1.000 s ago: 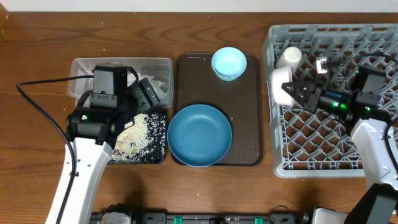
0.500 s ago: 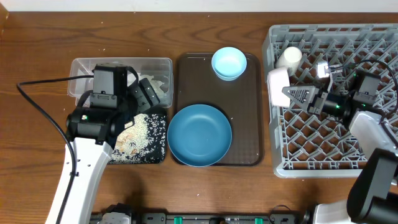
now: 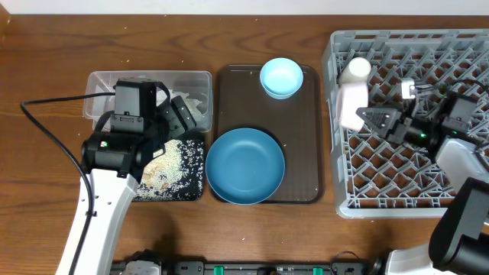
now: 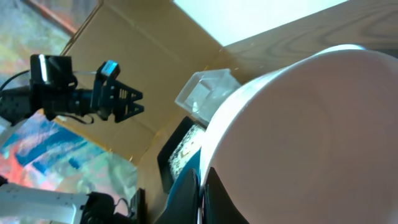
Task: Sort waste into correct bins and load items into the dishwasher rack
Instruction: 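Tilt and lower the pink bowl into the dish rack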
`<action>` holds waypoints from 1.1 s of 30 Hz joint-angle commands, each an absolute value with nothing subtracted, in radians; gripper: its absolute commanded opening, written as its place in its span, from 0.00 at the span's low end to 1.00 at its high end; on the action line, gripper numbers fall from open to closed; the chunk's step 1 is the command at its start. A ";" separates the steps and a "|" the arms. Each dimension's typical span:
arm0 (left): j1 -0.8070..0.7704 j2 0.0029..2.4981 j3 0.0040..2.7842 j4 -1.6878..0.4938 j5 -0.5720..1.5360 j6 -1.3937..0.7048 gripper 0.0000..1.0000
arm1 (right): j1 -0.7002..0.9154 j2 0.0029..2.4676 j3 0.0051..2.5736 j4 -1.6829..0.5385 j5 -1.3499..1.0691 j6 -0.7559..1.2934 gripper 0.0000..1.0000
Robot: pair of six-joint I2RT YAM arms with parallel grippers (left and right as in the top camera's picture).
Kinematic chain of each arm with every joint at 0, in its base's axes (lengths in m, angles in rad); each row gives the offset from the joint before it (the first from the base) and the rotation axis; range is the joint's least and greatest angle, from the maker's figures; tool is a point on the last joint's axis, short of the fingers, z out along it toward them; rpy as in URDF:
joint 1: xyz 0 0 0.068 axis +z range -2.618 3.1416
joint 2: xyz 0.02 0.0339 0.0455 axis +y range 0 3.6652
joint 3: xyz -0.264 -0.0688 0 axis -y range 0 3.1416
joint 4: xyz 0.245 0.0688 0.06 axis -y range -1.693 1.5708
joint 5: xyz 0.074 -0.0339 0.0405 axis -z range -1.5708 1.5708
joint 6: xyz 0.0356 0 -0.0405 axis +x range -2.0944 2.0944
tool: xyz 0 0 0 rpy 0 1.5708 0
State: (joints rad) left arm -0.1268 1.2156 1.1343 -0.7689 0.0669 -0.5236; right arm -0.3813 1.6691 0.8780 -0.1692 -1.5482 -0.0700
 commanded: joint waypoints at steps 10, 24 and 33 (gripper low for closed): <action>-0.123 1.208 1.156 -0.769 0.047 -0.522 0.91 | -0.471 1.694 0.802 -0.174 -1.526 -0.113 0.01; -0.123 1.208 1.156 -0.769 0.047 -0.522 0.91 | -0.562 1.694 0.802 -0.176 -1.493 0.004 0.07; -0.123 1.208 1.156 -0.769 0.047 -0.522 0.91 | -0.639 1.694 0.802 -0.251 -1.349 0.007 0.23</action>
State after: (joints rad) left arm -0.1268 1.2156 1.1343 -0.7692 0.0669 -0.5240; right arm -0.6159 1.6794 0.8082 -0.2321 -1.4559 0.0051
